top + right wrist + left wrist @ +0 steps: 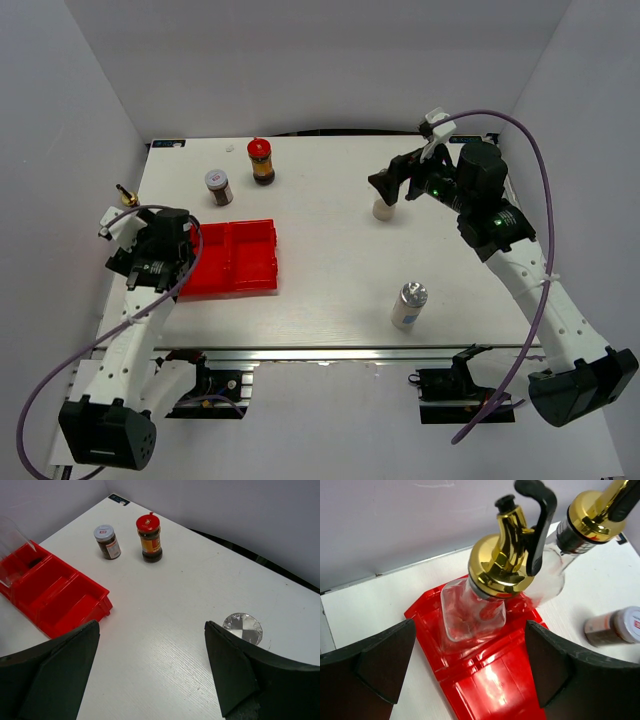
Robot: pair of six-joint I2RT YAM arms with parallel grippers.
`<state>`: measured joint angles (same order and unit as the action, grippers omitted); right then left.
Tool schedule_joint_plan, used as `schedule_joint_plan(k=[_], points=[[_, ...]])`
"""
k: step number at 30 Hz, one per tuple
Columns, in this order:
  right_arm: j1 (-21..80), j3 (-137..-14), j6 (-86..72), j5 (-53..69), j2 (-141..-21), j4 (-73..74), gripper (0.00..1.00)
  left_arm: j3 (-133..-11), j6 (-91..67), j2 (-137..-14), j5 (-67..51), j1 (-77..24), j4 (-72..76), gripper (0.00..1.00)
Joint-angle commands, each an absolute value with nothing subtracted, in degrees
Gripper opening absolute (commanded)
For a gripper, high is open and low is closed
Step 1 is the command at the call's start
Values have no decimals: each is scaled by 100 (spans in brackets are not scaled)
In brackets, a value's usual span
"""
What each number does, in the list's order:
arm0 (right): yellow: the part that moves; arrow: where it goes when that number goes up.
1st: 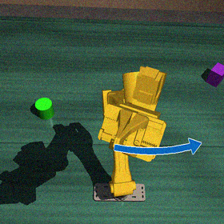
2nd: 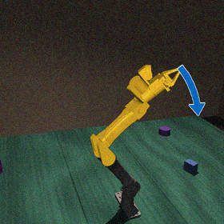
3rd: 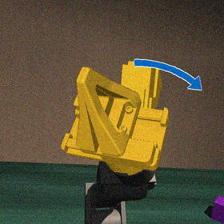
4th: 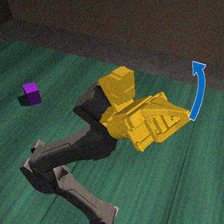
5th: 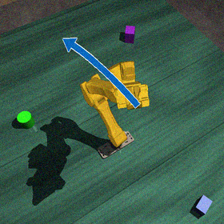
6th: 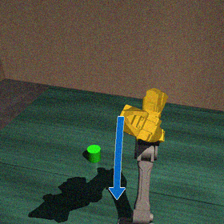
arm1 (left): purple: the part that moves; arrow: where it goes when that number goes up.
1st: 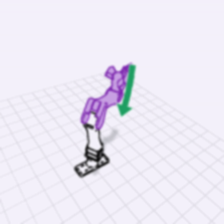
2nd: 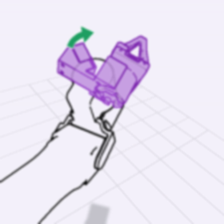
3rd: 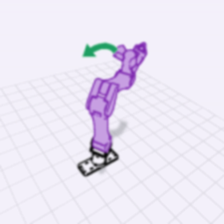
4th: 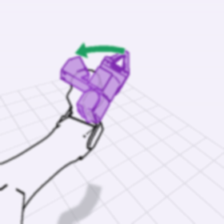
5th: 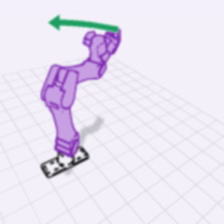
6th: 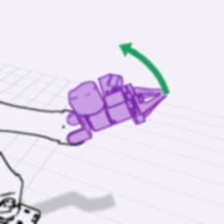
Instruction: Organize the condiment bottles
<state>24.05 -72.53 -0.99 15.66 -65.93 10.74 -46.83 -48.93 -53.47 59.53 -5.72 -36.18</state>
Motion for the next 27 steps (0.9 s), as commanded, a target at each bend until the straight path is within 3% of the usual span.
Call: schedule_joint_plan(k=[1,10,16,20,27], points=[[2391,-7392,-26,1679,-6495,1063,89,-4939,-4966,-5002,5564,-554,-4078,98],[2391,-7427,-26,1626,-6504,1186,89,-5379,-4537,-4159,4853,-545,-4343,98],[2391,-7673,-26,1318,-6750,1458,89,-5458,-3720,-3973,3123,-554,-3859,98],[2382,-7769,-26,1318,-6934,1529,89,-5291,-3314,-3509,1315,-554,-3122,98],[2312,-7805,-26,1231,-7005,1573,89,-5194,-3182,-3559,616,-554,-2576,98]])
